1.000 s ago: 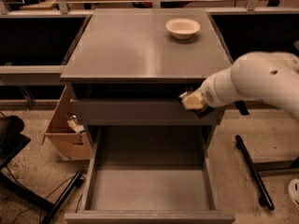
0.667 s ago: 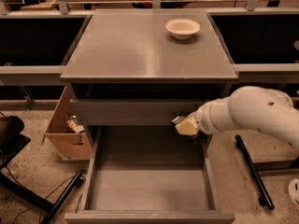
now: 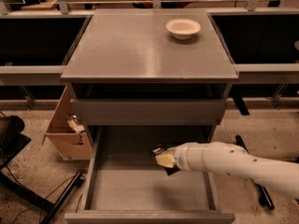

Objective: Place rxbar chocolate into middle drawer

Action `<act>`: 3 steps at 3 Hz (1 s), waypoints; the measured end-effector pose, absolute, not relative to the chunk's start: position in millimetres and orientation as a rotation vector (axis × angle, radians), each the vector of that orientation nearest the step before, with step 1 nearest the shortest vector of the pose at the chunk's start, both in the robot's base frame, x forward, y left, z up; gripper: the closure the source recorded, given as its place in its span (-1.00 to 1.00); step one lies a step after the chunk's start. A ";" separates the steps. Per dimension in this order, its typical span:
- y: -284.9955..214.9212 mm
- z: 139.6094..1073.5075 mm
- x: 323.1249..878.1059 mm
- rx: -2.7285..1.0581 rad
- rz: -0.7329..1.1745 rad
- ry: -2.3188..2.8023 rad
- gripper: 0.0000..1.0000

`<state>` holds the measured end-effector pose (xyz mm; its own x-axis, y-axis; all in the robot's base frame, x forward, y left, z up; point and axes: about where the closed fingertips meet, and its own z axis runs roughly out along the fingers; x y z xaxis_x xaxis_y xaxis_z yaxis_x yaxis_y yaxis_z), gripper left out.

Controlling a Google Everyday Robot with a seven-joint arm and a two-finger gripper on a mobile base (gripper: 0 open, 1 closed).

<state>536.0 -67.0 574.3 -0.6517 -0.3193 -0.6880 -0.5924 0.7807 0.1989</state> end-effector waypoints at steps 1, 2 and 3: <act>-42.4 533.6 573.2 -0.571 0.593 2.315 1.00; -14.7 490.5 600.3 -0.514 0.644 2.358 1.00; 3.0 445.0 618.2 -0.432 0.661 2.431 1.00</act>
Offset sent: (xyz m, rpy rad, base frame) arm 0.0985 0.0883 -0.1367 0.1304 0.1439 -0.1135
